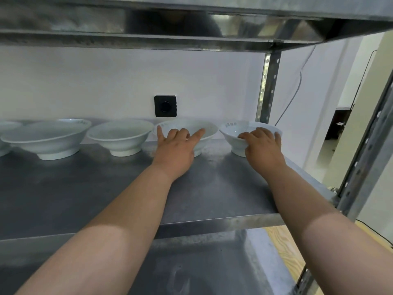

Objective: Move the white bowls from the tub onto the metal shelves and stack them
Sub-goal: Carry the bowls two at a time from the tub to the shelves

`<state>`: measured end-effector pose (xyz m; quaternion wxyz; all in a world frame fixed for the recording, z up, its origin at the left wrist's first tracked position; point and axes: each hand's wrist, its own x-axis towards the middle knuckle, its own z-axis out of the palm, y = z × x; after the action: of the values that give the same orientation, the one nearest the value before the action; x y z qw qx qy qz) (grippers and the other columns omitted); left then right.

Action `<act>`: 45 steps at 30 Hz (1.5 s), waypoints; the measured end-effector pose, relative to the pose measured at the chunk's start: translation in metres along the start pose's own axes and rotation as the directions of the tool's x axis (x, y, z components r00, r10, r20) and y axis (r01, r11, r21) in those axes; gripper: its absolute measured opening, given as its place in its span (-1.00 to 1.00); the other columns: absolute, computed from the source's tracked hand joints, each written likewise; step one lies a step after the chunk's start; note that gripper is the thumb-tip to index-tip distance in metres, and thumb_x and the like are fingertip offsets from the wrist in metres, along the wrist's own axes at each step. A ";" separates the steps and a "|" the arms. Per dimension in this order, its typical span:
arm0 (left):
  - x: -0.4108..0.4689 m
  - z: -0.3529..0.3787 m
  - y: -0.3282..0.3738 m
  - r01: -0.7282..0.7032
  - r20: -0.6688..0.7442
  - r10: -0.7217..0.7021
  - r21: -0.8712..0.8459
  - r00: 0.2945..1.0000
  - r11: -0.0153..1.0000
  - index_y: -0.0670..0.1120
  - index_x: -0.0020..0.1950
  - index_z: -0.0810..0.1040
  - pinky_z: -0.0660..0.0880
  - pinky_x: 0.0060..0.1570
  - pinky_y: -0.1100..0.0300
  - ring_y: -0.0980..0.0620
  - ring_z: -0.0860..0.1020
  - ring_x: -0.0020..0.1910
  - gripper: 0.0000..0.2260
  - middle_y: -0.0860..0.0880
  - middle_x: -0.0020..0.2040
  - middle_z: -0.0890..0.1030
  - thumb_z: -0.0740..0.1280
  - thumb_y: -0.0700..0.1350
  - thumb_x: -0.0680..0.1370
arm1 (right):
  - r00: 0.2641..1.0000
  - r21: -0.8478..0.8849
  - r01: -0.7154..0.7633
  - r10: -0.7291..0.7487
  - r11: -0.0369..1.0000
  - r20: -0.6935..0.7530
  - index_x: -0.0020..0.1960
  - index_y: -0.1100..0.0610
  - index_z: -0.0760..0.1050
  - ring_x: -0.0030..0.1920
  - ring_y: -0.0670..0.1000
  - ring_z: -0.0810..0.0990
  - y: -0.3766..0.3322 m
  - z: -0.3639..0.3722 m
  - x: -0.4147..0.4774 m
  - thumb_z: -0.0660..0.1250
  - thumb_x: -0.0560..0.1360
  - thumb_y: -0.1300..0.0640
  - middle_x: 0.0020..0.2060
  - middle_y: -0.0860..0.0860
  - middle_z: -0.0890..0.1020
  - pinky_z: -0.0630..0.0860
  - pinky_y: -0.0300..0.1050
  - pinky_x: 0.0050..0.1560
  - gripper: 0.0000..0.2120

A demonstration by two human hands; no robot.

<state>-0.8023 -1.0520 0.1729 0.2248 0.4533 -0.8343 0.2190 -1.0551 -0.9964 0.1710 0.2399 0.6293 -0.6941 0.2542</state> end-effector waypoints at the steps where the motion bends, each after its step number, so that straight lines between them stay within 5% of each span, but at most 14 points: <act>1: -0.001 -0.001 0.001 -0.009 0.006 0.009 0.005 1.000 1.000 0.19 0.57 0.08 -0.08 0.39 -0.42 -0.13 0.36 0.23 -0.41 -0.02 0.17 0.42 0.17 -0.08 0.56 | 1.000 0.003 -0.021 0.021 1.000 0.019 0.28 -0.04 0.52 0.34 0.14 0.34 0.000 0.000 0.001 0.22 0.48 0.29 0.15 0.05 0.55 -0.02 0.36 0.44 -0.56; 9: 0.004 0.003 0.004 -0.009 0.067 0.012 -0.053 0.998 0.999 0.22 0.57 -0.08 -0.10 0.42 -0.40 -0.12 0.18 0.44 -0.36 -0.02 0.35 0.34 0.15 0.08 0.55 | 0.988 0.036 -0.138 0.135 0.990 0.071 0.41 -0.10 0.39 0.36 0.17 0.33 0.000 -0.004 0.003 0.18 0.50 0.29 0.23 0.10 0.49 -0.04 0.29 0.50 -0.46; 25: -0.002 0.005 0.008 -0.020 0.122 0.023 -0.028 0.992 0.999 0.23 0.56 -0.14 -0.14 0.44 -0.36 -0.17 -0.07 0.56 -0.34 -0.04 0.56 0.11 0.15 0.07 0.55 | 0.990 0.044 -0.073 0.068 0.996 0.121 0.49 -0.16 0.28 0.53 0.14 0.13 0.000 0.000 -0.005 0.21 0.54 0.16 0.43 0.07 0.38 -0.04 0.33 0.47 -0.45; 30: -0.011 -0.009 0.010 -0.061 0.073 0.074 -0.163 0.995 0.985 0.09 0.59 0.04 -0.07 0.52 -0.15 -0.12 -0.02 0.58 -0.39 -0.08 0.59 0.11 0.16 -0.04 0.57 | 0.990 0.079 -0.086 0.076 0.993 0.122 0.50 -0.07 0.28 0.52 0.19 0.15 -0.008 -0.010 -0.015 0.22 0.57 0.08 0.49 0.11 0.31 0.04 0.26 0.50 -0.49; 33: -0.035 -0.035 0.015 -0.049 -0.025 0.042 -0.537 0.999 0.842 0.02 0.53 0.28 0.24 0.45 0.07 0.00 0.27 0.48 -0.49 -0.02 0.50 0.34 0.21 -0.11 0.56 | 0.995 0.317 -0.096 0.089 0.943 0.038 0.45 0.03 0.38 0.41 0.11 0.36 -0.029 -0.036 -0.046 0.27 0.54 0.15 0.41 0.09 0.43 0.26 -0.05 0.40 -0.52; 36: -0.084 -0.069 0.011 -0.074 -0.089 0.013 -0.726 0.996 0.684 0.04 0.39 0.45 0.36 0.30 0.20 0.15 0.41 0.33 -0.61 0.10 0.33 0.49 0.27 -0.10 0.55 | 0.992 0.492 -0.119 0.118 0.863 0.034 0.38 -0.01 0.44 0.26 -0.15 0.42 -0.064 -0.077 -0.107 0.28 0.53 0.18 0.29 -0.12 0.50 0.28 -0.31 0.23 -0.58; 41: -0.205 -0.086 -0.016 0.018 0.078 0.128 -0.908 0.989 0.418 0.22 0.20 0.50 0.41 0.21 0.33 0.21 0.52 0.20 -0.71 0.23 0.16 0.56 0.27 0.00 0.49 | 0.960 0.626 -0.281 0.216 0.728 0.180 0.24 -0.07 0.53 0.21 -0.18 0.54 -0.125 -0.118 -0.228 0.28 0.53 0.21 0.17 -0.24 0.59 0.46 -0.15 0.25 -0.67; 45: -0.302 -0.076 -0.040 0.042 0.193 0.296 -0.892 0.935 0.450 0.21 0.24 0.48 0.30 0.18 0.50 0.33 0.45 0.20 -0.67 0.35 0.19 0.48 0.22 0.03 0.48 | 0.872 0.606 -0.489 0.335 0.627 0.357 0.19 -0.03 0.56 0.19 -0.13 0.58 -0.177 -0.112 -0.327 0.30 0.54 0.29 0.11 -0.20 0.63 0.51 -0.04 0.23 -0.68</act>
<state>-0.6072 -0.8305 0.0673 0.2703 0.2344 -0.8821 -0.3065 -0.8472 -0.6913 0.0515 -0.1469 0.5184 -0.6989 0.4704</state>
